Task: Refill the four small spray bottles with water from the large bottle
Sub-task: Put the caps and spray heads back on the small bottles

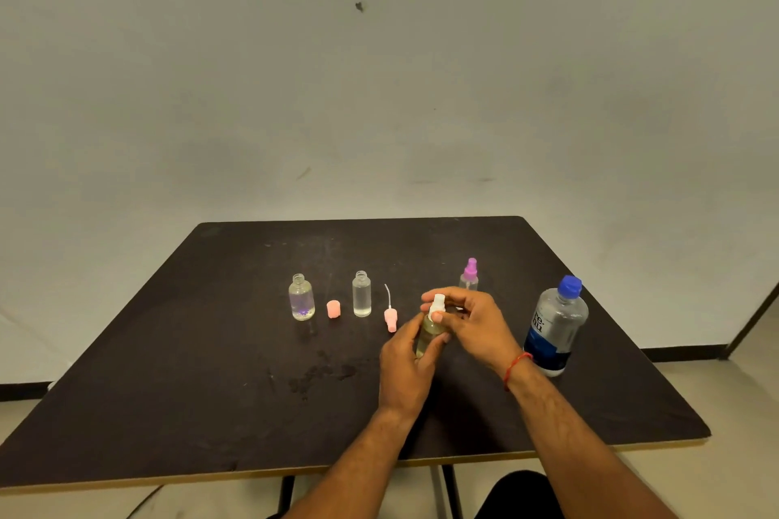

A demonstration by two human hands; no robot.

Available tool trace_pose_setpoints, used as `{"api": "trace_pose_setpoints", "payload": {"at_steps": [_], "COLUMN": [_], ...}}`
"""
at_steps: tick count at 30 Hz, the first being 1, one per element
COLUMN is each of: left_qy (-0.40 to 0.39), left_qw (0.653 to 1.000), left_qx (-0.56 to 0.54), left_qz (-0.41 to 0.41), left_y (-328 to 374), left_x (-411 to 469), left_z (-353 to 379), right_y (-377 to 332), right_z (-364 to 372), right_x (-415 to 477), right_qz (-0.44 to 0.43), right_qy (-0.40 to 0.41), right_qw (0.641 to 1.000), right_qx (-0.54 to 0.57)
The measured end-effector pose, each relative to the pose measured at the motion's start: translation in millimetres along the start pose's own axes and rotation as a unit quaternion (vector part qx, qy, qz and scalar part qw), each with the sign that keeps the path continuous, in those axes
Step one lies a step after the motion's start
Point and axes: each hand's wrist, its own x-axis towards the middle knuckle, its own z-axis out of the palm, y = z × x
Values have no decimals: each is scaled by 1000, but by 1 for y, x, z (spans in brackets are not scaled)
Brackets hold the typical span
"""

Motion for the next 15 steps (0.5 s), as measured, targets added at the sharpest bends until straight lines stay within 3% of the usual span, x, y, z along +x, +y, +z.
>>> {"api": "trace_pose_setpoints", "payload": {"at_steps": [10,12,15], "left_qy": [15,19,18], "left_qw": [1000,1000,1000], "left_qx": [24,19,7], "left_qz": [2,-3,-8], "left_y": [5,4,3], "left_x": [-2,-2,-2], "left_z": [-2,-2,-2], "right_y": [4,4,0], "right_z": [20,19,8], "right_x": [-1,-1,0], "right_qz": [3,1,5], "right_qy": [114,105,28], "right_qw": [993,994,1000], "right_qx": [-6,-16,-7]}}
